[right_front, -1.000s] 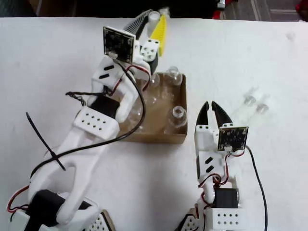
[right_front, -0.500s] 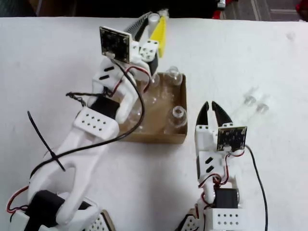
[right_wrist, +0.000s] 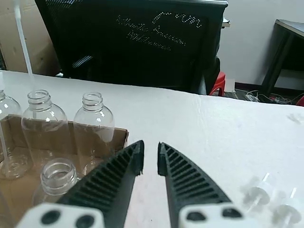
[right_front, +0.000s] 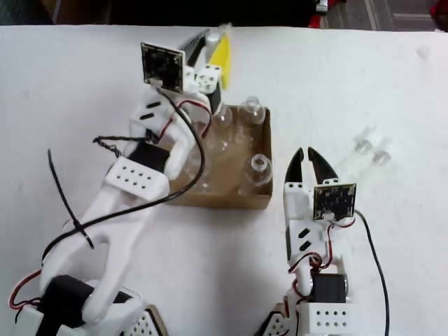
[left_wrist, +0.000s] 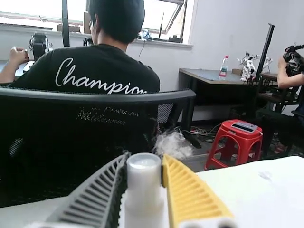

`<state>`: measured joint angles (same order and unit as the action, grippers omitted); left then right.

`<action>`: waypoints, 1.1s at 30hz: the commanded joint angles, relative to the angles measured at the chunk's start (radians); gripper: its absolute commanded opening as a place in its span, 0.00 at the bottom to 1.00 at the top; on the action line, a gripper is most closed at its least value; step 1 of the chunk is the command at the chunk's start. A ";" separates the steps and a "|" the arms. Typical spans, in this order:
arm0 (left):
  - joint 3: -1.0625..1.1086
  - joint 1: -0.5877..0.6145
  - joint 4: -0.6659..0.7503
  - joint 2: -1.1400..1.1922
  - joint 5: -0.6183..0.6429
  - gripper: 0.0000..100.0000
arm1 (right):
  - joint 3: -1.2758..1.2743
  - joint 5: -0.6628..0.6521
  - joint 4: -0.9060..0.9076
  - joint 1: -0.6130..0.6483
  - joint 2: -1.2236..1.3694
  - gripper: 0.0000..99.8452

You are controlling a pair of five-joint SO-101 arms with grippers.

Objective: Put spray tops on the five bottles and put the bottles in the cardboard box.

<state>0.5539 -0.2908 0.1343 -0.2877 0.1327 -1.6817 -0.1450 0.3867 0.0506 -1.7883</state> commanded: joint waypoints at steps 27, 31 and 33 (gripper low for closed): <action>0.301 -0.033 0.514 0.220 0.006 0.02 | -0.008 -0.015 -0.004 0.005 -0.008 0.04; 0.321 -0.033 0.516 0.220 0.006 0.02 | -0.008 -0.015 -0.004 0.005 -0.008 0.04; 0.330 -0.033 0.516 0.220 0.005 0.02 | -0.008 -0.015 -0.004 0.005 -0.008 0.04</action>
<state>0.8807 -0.3122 0.6206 -0.0575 0.1373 -1.6817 -0.1450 0.3867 0.0506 -1.7883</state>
